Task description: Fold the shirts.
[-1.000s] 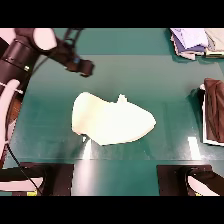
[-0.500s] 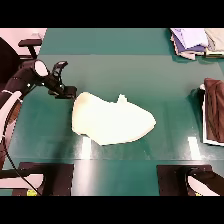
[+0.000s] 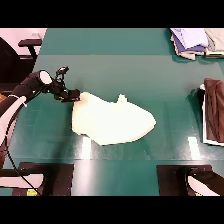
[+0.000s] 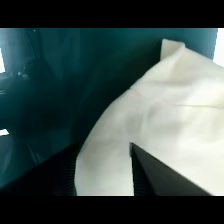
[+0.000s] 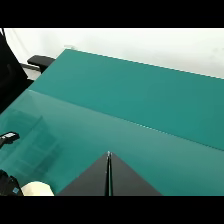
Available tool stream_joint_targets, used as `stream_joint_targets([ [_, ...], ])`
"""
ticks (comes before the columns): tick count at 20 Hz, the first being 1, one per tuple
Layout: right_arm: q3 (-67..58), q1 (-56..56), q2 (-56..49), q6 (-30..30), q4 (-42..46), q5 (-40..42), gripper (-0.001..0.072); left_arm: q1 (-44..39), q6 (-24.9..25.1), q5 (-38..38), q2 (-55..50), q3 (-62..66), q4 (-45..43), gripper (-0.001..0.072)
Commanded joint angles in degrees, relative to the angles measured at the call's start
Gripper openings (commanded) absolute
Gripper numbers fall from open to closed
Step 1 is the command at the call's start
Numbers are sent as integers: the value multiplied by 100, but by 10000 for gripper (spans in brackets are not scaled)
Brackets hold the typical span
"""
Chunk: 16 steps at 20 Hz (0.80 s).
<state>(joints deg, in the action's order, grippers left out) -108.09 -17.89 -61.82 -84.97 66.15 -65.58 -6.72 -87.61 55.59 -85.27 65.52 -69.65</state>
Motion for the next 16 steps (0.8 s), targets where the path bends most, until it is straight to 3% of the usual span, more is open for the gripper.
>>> stream_joint_targets([
  [1,0,-2,-37,-2,-2,-15,17,4,9,-96,-44,-22,138,365],
  [3,11,-2,-136,-2,-4,-90,17,4,2,-96,-44,-22,138,337],
  [4,9,-2,-210,-2,-4,-177,17,4,2,-98,-42,-22,140,84],
  [5,9,0,-289,-2,-2,-295,17,4,2,-105,-35,-15,140,25],
  [12,13,0,-1495,0,610,-1851,17,4,15,-26,734,1047,-721,25],
  [16,538,0,-2404,15,579,-1934,18,4,20,109,1141,1558,-1318,25],
])
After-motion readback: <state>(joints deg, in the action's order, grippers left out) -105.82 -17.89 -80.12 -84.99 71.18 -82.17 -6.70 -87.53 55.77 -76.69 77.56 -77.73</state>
